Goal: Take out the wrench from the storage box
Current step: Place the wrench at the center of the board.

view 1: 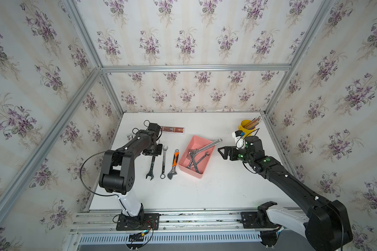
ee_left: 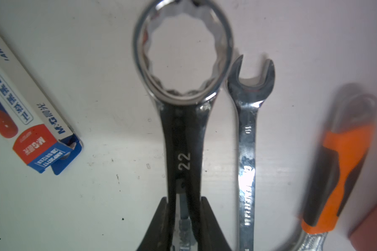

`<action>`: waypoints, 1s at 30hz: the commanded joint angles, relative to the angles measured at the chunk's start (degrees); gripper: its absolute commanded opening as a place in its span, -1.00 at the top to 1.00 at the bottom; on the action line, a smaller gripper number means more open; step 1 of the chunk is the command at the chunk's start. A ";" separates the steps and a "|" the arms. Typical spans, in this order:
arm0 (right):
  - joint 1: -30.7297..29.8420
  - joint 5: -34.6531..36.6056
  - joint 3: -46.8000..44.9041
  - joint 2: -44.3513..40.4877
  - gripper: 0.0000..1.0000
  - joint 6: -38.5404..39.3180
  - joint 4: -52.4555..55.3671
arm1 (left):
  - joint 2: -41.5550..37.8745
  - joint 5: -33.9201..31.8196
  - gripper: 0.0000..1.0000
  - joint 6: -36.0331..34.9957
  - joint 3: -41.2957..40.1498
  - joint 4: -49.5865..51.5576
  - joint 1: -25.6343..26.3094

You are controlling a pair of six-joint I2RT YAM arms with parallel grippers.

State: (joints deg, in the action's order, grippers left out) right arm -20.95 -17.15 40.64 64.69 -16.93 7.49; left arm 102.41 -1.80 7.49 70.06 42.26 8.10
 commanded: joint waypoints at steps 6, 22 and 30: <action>-0.05 0.72 0.45 0.87 -0.99 -0.34 -1.38 | 4.15 0.35 0.78 -0.61 -0.06 -2.75 -1.33; -0.06 1.06 1.12 2.29 -0.99 -0.17 -1.26 | 7.57 1.54 0.33 -0.98 0.67 -2.45 -1.84; -0.02 1.06 0.96 1.68 -0.99 -0.55 -0.95 | 4.86 2.54 0.17 -0.29 0.78 -1.15 -1.95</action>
State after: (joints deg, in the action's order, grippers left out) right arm -20.95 -16.29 41.45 66.67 -16.93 7.14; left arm 108.62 -0.45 6.61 70.67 40.10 6.20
